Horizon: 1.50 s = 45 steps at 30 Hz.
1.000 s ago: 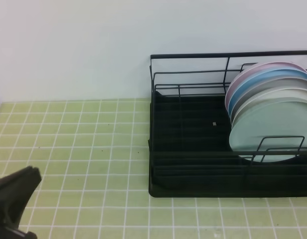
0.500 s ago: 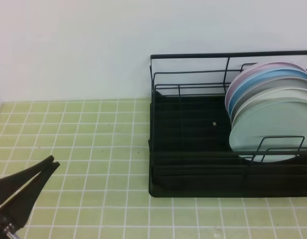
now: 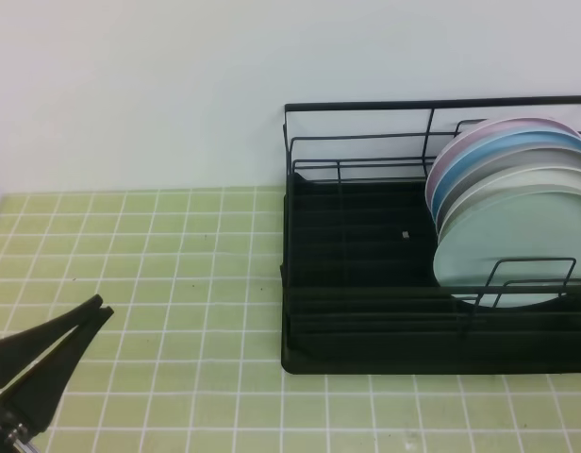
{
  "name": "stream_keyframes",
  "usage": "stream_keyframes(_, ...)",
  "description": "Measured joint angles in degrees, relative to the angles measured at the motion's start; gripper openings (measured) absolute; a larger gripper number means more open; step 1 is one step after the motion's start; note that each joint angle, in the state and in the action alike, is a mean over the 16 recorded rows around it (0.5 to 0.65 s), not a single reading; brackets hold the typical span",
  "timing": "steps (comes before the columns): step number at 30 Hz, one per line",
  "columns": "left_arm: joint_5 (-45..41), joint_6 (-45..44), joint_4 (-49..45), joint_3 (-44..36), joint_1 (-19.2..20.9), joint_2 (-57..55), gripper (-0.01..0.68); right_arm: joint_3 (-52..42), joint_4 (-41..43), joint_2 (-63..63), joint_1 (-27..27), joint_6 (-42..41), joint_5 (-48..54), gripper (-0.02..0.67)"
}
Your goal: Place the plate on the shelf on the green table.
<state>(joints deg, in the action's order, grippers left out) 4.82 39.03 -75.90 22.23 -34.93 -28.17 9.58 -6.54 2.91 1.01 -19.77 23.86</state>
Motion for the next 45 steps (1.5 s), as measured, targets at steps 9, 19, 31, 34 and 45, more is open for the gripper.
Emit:
stream_keyframes(9, -0.1, 0.0, 0.0, 0.0, 0.0, 0.0, -0.002, -9.6, 4.6, -4.1, 0.0, 7.7, -5.7, 0.001)
stream_keyframes(19, -0.2, 0.0, 0.0, 0.0, 0.0, 0.0, -0.002, -11.0, 5.6, -4.7, 0.0, 9.7, -6.1, 0.001)
stream_keyframes(31, -0.2, 0.0, 0.0, 0.0, 0.0, 0.0, -0.002, -11.0, 5.2, -4.7, 0.0, 9.8, -6.0, 0.001)
stream_keyframes(34, -0.2, 0.0, 0.0, 0.0, 0.0, 0.0, -0.002, -11.0, 5.2, -4.7, 0.0, 9.8, -6.0, 0.001)
stream_keyframes(45, 0.1, -0.7, -2.7, 0.0, 1.6, 1.5, -0.002, -11.0, 5.2, -4.7, 0.0, 10.0, -5.9, 0.001)
